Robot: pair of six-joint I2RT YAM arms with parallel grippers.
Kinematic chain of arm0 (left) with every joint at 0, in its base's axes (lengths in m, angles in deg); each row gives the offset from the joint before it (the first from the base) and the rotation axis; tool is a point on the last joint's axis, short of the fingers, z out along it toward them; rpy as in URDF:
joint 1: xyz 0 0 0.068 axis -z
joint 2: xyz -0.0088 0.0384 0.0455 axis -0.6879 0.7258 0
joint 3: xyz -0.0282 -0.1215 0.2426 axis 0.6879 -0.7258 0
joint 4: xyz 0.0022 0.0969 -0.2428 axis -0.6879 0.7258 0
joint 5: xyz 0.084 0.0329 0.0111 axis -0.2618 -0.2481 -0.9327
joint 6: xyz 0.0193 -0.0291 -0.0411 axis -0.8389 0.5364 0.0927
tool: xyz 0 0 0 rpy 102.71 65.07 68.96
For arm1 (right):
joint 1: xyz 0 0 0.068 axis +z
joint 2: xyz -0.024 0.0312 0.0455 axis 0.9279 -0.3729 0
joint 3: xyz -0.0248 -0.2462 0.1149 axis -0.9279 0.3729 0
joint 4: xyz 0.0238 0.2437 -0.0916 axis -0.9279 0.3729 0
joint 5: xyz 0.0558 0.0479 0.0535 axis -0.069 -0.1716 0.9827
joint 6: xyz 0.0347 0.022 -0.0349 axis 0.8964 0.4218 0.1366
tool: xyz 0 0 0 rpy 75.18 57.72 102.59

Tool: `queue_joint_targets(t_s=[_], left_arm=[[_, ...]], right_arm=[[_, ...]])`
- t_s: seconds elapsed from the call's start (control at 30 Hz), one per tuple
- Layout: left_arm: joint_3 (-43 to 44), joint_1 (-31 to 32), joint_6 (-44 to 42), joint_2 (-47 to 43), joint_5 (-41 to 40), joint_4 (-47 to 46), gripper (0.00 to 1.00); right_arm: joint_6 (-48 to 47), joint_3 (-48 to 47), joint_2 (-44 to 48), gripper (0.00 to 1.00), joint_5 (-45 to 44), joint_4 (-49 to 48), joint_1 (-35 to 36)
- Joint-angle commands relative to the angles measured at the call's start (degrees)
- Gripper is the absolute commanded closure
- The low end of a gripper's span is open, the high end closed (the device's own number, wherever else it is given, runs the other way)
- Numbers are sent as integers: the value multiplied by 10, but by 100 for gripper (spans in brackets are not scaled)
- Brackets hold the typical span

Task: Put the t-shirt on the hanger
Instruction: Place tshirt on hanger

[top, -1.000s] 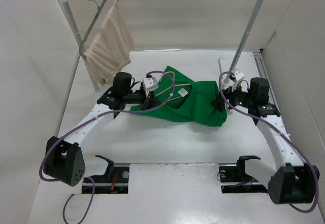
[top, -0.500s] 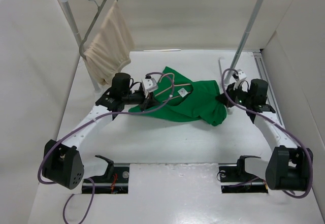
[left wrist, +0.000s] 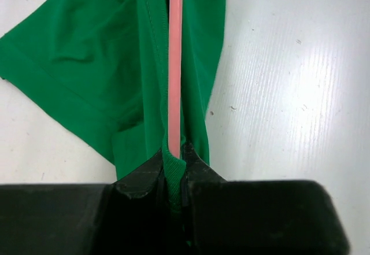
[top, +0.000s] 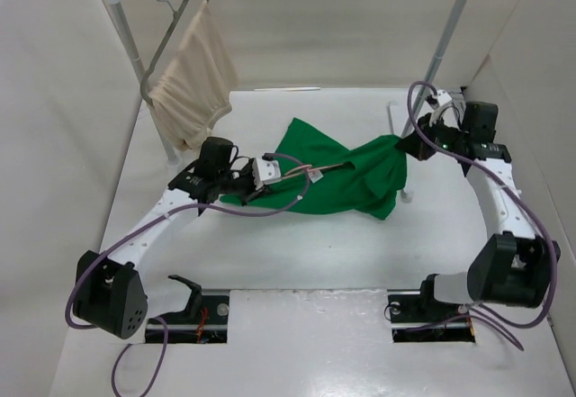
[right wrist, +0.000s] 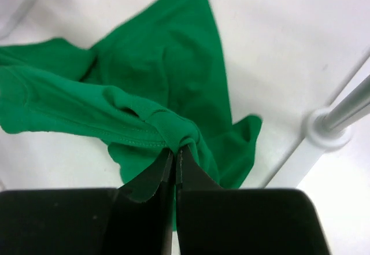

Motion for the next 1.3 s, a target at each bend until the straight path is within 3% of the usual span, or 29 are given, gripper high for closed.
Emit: queue_joint_targets(t_s=[0.0, 0.13, 0.23, 0.27, 0.33, 0.43, 0.53, 0.67, 0.73, 0.83, 0.97, 1.07, 1.1, 1.13, 1.17, 1.27], left_arm=[[-2, -2, -26, -29, 10, 16, 100], [4, -2, -4, -34, 33, -3, 100], [9, -2, -4, -34, 65, 9, 100], [14, -2, -12, -34, 84, 9, 100], [14, -2, -12, -34, 100, 17, 100], [14, -8, 6, -34, 129, 17, 100], [8, -20, 39, -34, 161, 3, 100], [8, -31, 56, -29, 194, -19, 100], [8, -31, 62, -29, 194, -27, 100], [13, -31, 57, -29, 194, -27, 100], [13, -31, 50, -29, 200, -27, 100], [13, -31, 50, -29, 200, -27, 100], [13, -31, 50, -29, 191, -27, 100], [13, -31, 59, -29, 181, -33, 100], [13, -31, 73, -34, 169, -40, 100], [8, -31, 122, -34, 99, -74, 100]], right_arm=[[-50, -16, -49, 100, 4, 85, -14], [-77, -3, -77, 95, 4, 106, -14], [-87, 5, -77, 67, 11, 106, -14], [-94, 11, -77, 37, 20, 106, -14], [-103, 11, -67, 3, 26, 106, -14], [-130, -13, -27, 0, 20, 111, -14], [-149, -29, 24, 0, 20, 102, 3], [-224, -44, 39, 0, 31, 131, 120], [-272, -50, 29, 0, 31, 151, 205], [-299, -58, -4, 0, 10, 186, 273], [-291, -79, -49, 6, -38, 163, 328], [-237, -85, -62, 27, -55, 76, 349], [-228, -85, -63, 64, -55, 61, 349], [-221, -85, -63, 88, -47, 42, 349], [-213, -85, -63, 97, -46, 34, 349], [-213, -75, -34, 100, -59, 19, 355]])
